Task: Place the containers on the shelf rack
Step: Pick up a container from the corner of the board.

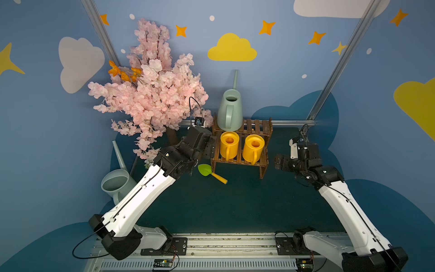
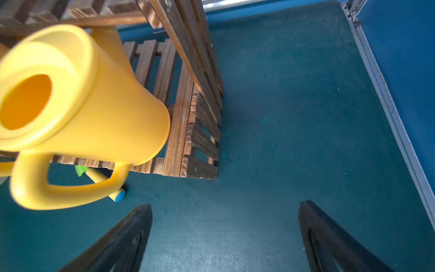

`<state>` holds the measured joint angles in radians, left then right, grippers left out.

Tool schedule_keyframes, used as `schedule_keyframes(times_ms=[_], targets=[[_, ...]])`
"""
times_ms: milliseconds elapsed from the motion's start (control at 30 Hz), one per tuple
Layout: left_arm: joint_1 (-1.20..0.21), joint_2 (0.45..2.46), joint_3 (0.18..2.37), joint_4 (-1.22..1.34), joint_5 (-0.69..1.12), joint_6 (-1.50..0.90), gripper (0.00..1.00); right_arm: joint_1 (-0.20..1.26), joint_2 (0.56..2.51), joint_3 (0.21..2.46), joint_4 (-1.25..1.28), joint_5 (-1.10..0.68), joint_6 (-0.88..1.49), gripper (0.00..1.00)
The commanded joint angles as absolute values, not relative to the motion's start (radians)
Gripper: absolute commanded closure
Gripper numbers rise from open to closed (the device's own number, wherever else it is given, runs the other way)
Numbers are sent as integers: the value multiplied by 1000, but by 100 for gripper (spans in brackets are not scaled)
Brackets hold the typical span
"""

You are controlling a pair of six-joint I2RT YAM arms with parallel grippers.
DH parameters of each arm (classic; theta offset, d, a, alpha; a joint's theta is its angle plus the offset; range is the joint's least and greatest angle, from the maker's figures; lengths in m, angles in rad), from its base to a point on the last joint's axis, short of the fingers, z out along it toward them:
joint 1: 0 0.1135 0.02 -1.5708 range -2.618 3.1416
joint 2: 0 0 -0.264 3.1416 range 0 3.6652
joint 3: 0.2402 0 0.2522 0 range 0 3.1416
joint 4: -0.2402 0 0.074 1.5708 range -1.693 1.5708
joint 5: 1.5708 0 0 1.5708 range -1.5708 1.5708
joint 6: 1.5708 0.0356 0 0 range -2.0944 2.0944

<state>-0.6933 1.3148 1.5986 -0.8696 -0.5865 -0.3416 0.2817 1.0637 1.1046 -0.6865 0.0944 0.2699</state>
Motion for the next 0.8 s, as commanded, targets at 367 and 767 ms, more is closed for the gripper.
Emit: schedule_keyframes(times_ms=[367, 767], targets=[[-500, 1058, 1322, -1245, -788, -692, 5, 273, 1063, 1142, -710, 74, 218, 2], [-227, 954, 1200, -1448, -749, -828, 3, 275, 1061, 1132, -719, 69, 211, 2]])
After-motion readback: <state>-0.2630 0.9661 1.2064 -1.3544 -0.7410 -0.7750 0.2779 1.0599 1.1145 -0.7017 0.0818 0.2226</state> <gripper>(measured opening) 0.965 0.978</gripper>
